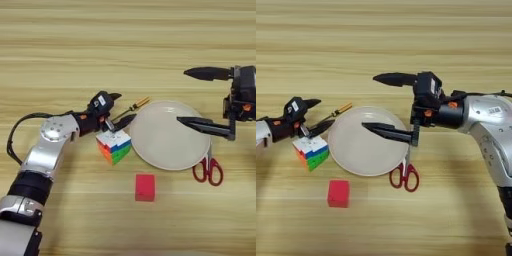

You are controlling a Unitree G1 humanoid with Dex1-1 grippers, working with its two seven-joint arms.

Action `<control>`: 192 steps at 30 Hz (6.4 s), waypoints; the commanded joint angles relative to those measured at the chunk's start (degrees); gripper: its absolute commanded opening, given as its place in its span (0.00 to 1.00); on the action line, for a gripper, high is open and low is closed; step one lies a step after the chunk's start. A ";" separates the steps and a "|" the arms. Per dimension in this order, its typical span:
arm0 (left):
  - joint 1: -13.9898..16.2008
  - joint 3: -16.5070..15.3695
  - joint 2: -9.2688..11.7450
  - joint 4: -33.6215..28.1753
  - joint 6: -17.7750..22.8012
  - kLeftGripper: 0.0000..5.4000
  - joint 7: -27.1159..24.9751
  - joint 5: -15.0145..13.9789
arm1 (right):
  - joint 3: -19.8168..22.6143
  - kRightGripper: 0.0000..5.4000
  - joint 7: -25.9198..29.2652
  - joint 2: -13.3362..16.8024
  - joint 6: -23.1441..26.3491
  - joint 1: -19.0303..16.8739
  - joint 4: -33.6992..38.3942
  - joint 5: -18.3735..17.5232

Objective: Move the objects on the table

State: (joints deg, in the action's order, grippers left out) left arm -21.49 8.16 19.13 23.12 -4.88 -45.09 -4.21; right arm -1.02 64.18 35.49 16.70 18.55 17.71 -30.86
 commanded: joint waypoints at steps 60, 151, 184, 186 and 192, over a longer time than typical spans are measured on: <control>-7.16 -13.01 -3.04 6.94 -11.47 0.99 19.99 -3.68 | -12.23 1.00 -10.58 -6.36 -9.25 4.76 -21.91 24.26; -12.45 -19.11 -10.44 27.88 -32.12 0.99 36.04 -3.05 | -29.52 1.00 19.07 2.54 -7.07 -1.50 -18.78 27.32; -12.66 -19.19 -10.66 28.44 -31.76 0.99 35.50 -3.10 | -18.22 1.00 2.54 -11.30 0.26 8.07 -12.39 13.71; -12.71 -19.19 -10.76 28.48 -31.72 0.99 35.51 -3.13 | -19.24 1.00 1.12 -12.94 0.01 8.68 -14.33 14.89; -12.80 -19.25 -10.90 28.59 -31.68 0.99 35.41 -3.24 | -23.00 1.00 -0.16 -16.20 -1.54 9.72 -19.63 18.55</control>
State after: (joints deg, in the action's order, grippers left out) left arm -33.39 -10.98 8.15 51.38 -36.85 -9.35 -7.15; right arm -22.72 64.12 20.00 16.15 26.83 -0.48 -13.55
